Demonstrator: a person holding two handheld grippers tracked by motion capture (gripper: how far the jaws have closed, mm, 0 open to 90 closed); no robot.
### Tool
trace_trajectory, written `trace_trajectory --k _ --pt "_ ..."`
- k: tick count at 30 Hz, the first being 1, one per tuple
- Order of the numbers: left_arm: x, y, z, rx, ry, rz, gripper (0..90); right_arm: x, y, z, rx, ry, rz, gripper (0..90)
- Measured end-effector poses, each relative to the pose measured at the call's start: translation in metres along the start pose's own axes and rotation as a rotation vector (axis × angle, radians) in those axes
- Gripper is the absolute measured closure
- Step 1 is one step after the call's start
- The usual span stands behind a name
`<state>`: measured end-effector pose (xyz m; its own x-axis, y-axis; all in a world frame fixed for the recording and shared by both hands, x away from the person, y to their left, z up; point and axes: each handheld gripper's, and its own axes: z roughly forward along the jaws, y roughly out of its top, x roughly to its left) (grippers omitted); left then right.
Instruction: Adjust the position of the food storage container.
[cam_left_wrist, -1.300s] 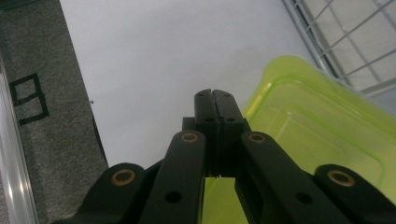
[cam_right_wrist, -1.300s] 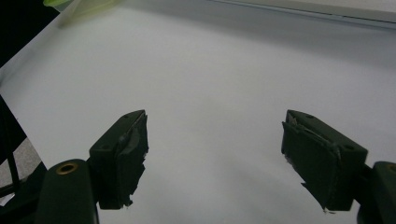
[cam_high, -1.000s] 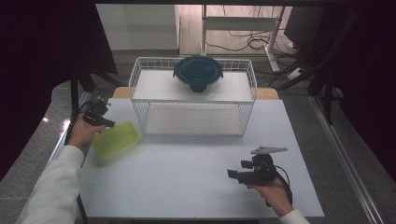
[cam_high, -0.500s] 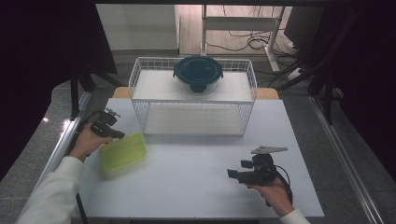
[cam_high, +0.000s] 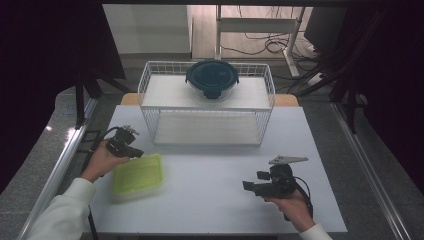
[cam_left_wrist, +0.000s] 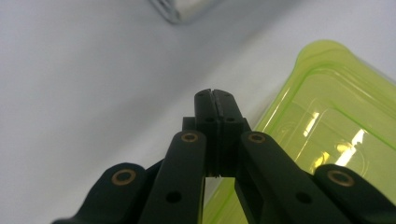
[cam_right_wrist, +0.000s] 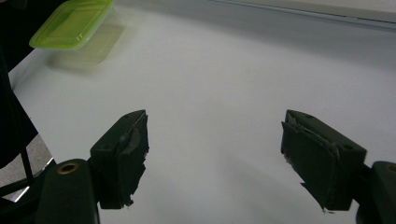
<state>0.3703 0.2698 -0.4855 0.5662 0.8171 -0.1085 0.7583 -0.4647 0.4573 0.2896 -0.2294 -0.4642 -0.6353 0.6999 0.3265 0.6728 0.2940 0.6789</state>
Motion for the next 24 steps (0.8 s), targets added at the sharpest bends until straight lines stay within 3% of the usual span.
trace_trajectory --k 2,5,10,16,20,24 --pt "0.004 -0.005 -0.011 -0.020 0.013 -0.048 90.0 0.000 0.000 -0.001 -0.002 0.000 0.002 23.0" --pt "0.007 -0.015 -0.028 -0.027 0.058 -0.077 90.0 -0.001 0.000 -0.001 -0.001 -0.002 0.000 23.0" --pt "0.014 -0.046 -0.052 -0.067 0.106 -0.203 90.0 0.001 0.000 -0.001 -0.002 -0.006 -0.006 22.8" --pt "0.016 -0.082 -0.056 -0.056 0.124 -0.309 90.0 0.003 0.001 -0.001 0.002 -0.011 -0.016 22.6" --pt "0.014 -0.099 -0.050 -0.030 0.125 -0.327 90.0 0.004 0.001 0.000 0.002 -0.013 -0.015 22.5" --pt "0.011 -0.105 -0.041 -0.015 0.079 -0.343 90.0 0.003 0.001 0.001 0.008 -0.019 -0.015 22.2"
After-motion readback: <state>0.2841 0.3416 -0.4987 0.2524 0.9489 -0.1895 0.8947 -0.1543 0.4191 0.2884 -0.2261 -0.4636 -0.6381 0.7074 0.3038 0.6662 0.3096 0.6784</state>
